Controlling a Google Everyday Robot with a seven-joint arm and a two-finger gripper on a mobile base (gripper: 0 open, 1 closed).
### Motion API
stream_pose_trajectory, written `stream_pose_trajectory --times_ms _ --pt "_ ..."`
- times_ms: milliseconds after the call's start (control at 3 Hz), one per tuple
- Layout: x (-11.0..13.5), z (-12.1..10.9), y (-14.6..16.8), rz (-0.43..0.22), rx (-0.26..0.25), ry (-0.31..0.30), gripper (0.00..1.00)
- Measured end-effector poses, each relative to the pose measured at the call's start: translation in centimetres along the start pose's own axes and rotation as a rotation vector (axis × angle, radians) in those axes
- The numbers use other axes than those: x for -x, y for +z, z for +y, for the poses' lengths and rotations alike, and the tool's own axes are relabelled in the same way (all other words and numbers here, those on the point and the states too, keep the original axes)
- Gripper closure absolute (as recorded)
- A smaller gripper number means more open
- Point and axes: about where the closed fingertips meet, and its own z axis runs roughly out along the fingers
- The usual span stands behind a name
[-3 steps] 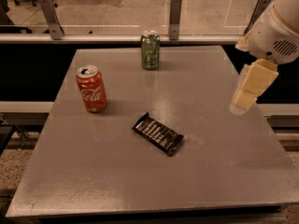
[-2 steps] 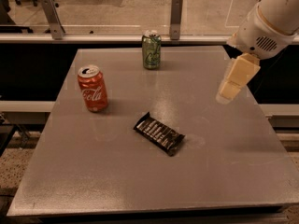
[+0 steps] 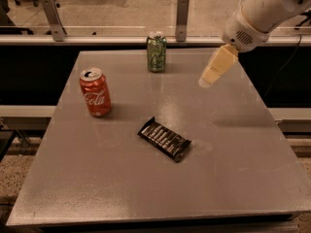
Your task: Move green can near rxbar chocolate
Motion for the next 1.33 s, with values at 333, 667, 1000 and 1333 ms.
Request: stream_pose_trajectory --times_ms 333,667,1000,1333 --pt "1.9 -1.6 2.1 -0.045 0.0 0.041 0.0" --pt "4.9 -3.0 5.0 -0.108 -0.022 0.091 0.0" --pt "6.7 -4.8 7.3 -0.139 -0.053 0.127 0.0" --pt "8.6 -6.7 9.5 -0.17 -0.069 0.174 0.0"
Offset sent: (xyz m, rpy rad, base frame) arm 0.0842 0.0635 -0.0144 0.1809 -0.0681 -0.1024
